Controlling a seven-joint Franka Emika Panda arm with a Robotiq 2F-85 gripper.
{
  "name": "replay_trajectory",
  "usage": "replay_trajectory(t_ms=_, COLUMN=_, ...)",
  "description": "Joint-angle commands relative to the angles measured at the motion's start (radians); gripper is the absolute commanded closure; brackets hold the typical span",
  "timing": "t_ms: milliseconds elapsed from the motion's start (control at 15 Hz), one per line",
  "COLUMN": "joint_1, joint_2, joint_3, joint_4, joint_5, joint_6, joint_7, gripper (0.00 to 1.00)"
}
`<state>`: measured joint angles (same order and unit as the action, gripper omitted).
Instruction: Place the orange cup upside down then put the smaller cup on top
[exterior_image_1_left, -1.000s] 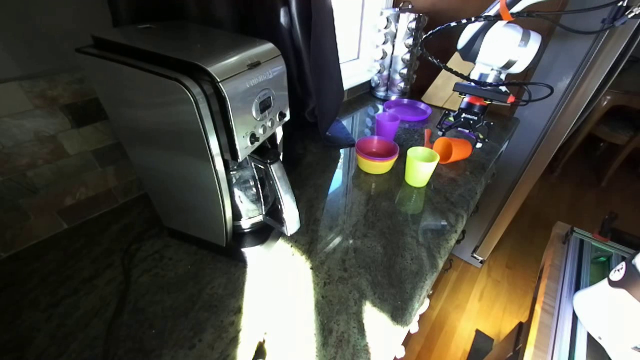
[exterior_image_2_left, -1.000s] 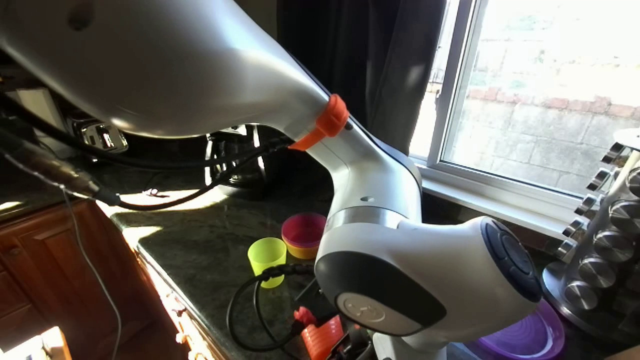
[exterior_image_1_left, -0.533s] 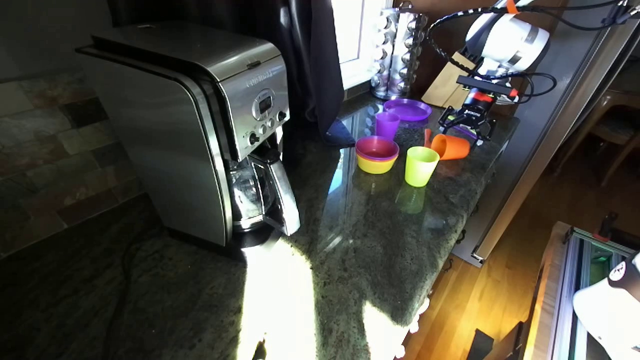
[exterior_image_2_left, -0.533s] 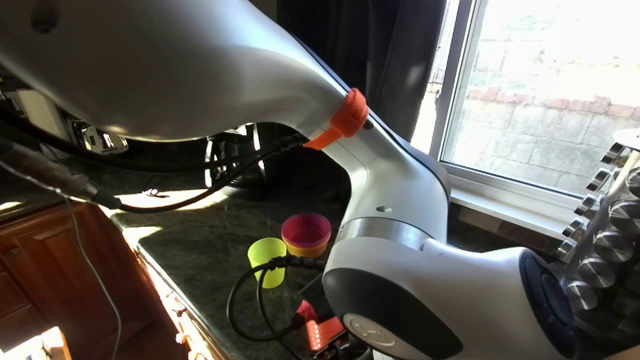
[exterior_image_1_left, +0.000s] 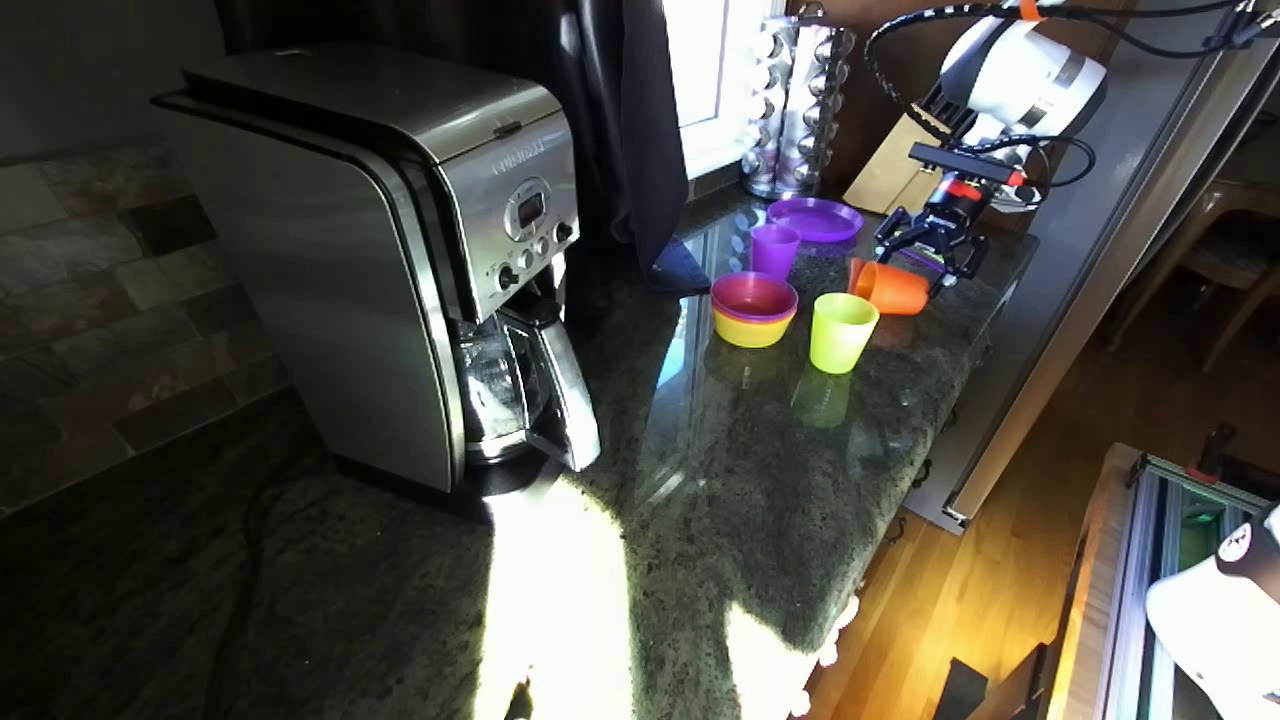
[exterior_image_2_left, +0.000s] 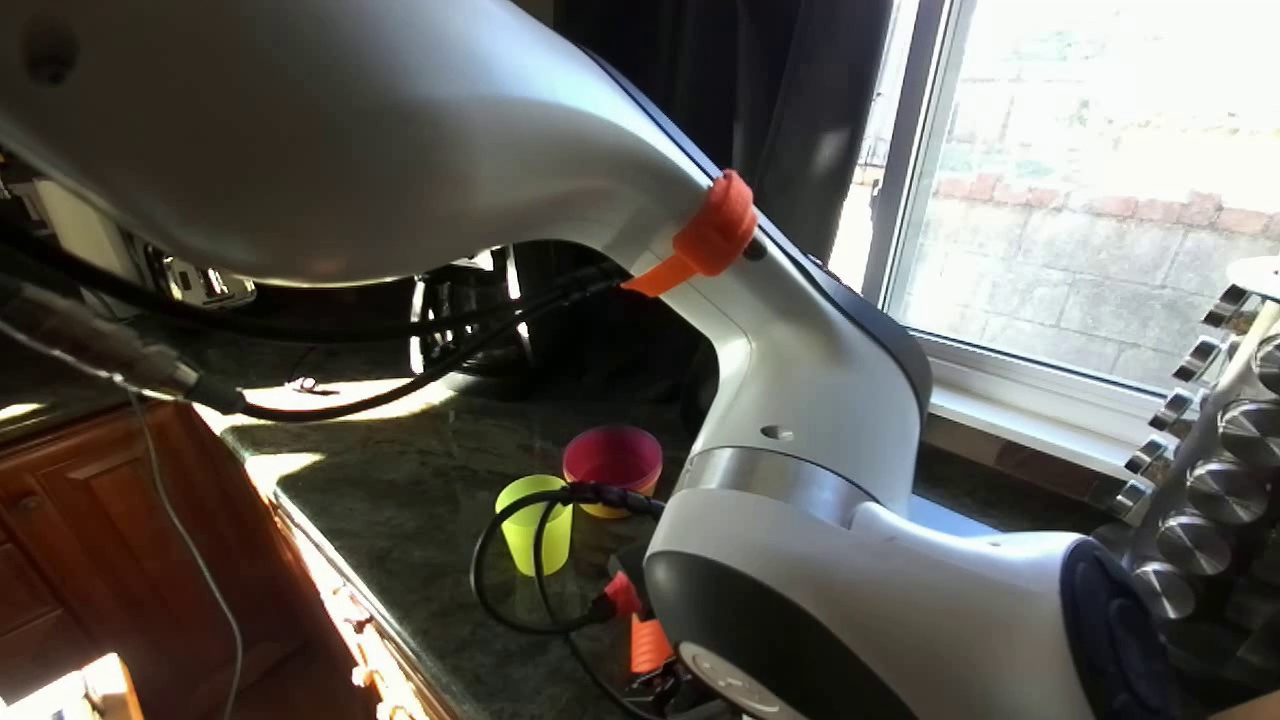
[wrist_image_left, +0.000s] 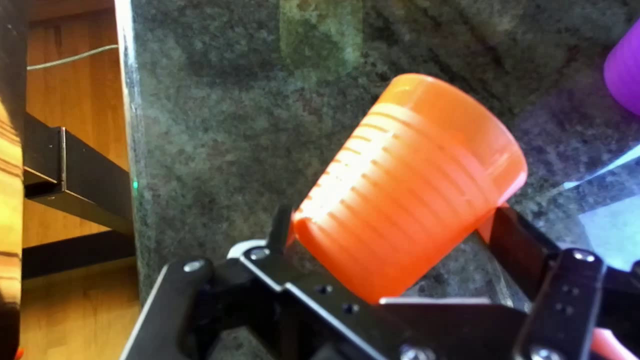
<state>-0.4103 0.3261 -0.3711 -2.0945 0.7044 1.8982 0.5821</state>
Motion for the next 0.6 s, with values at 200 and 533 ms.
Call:
replay_trajectory(t_ms=200, joint_1=0.0, joint_2=-0.006, joint_3=-0.011, joint_4=-0.009, joint_5=0.036, joint_6=-0.02, joint_7=0.044, gripper=0.0)
replay_trajectory(t_ms=533, joint_1=0.004, joint_2=0.003, joint_3=-0.012, joint_4=0.002, joint_5=0.006, joint_6=-0.025, joint_7=0.04, gripper=0.26)
